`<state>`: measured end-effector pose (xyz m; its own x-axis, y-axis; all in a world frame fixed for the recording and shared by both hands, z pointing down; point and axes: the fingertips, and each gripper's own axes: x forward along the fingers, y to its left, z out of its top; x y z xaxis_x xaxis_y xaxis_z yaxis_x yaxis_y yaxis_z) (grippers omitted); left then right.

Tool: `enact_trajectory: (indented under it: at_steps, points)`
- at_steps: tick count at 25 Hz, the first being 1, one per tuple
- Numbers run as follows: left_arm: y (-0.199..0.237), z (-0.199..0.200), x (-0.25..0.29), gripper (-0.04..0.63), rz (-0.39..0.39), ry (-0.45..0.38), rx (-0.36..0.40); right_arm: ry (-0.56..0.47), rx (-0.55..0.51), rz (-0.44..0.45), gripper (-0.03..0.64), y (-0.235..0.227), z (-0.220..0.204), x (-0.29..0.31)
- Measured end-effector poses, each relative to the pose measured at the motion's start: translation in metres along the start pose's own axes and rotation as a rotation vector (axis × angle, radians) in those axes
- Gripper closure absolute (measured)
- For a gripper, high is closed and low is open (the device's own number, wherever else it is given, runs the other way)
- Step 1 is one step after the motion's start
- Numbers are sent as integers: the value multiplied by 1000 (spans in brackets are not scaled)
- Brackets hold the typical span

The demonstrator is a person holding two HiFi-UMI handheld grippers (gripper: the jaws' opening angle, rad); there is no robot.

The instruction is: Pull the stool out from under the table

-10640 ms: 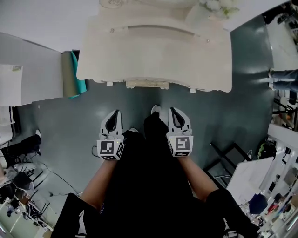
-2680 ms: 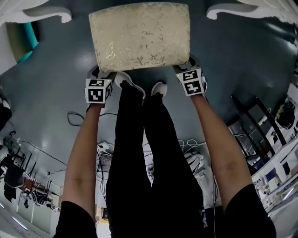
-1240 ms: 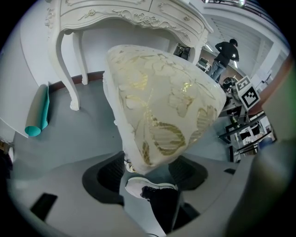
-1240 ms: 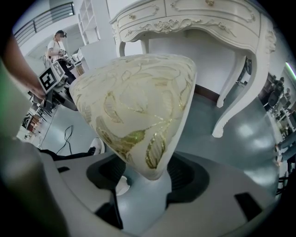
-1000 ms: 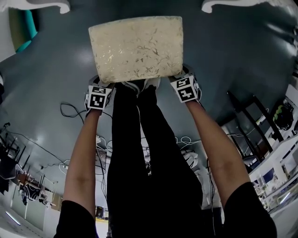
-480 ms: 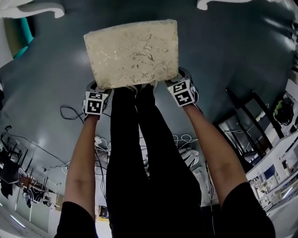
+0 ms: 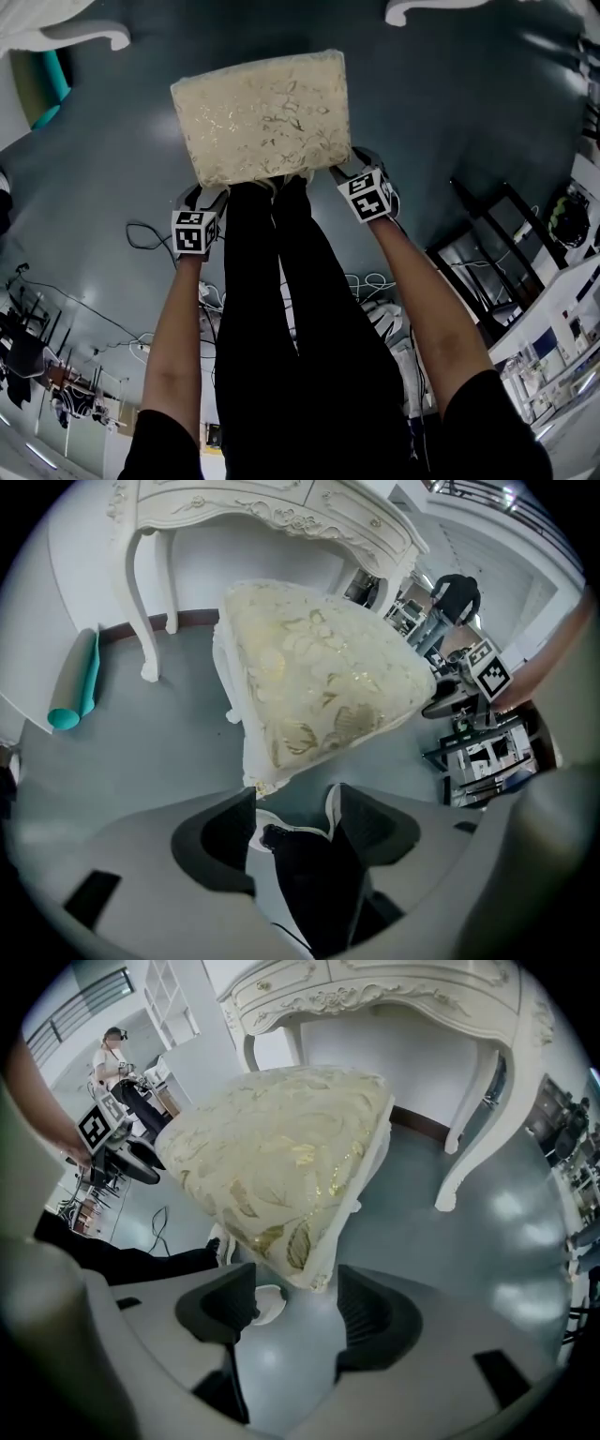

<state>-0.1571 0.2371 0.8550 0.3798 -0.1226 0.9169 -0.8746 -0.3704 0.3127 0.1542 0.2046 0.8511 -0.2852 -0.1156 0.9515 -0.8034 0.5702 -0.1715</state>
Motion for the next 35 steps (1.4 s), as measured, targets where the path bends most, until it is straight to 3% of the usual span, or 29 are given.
enact_trajectory:
  at_steps: [10,15,20,27,31,35]
  points:
    - [-39,15,-65,298,-20,-60,-60,-60,98,17,330,32,-7,-72]
    - [-68,53,-103,298,-45,-125,-20,-157,131,13,330,44,24,-118]
    - [-110,85,-154,298,-61,-183,-28,-270,233,-7,330,47,59,-189]
    - [-150,144,-234,297,-74,-320,-64,-444,254,-18,330,66,126,-287]
    - [-166,187,-295,296,-59,-454,-14,-545,242,6,329,86,166,-340]
    - [-182,217,-350,296,-62,-562,-19,-612,187,34,330,103,196,-385]
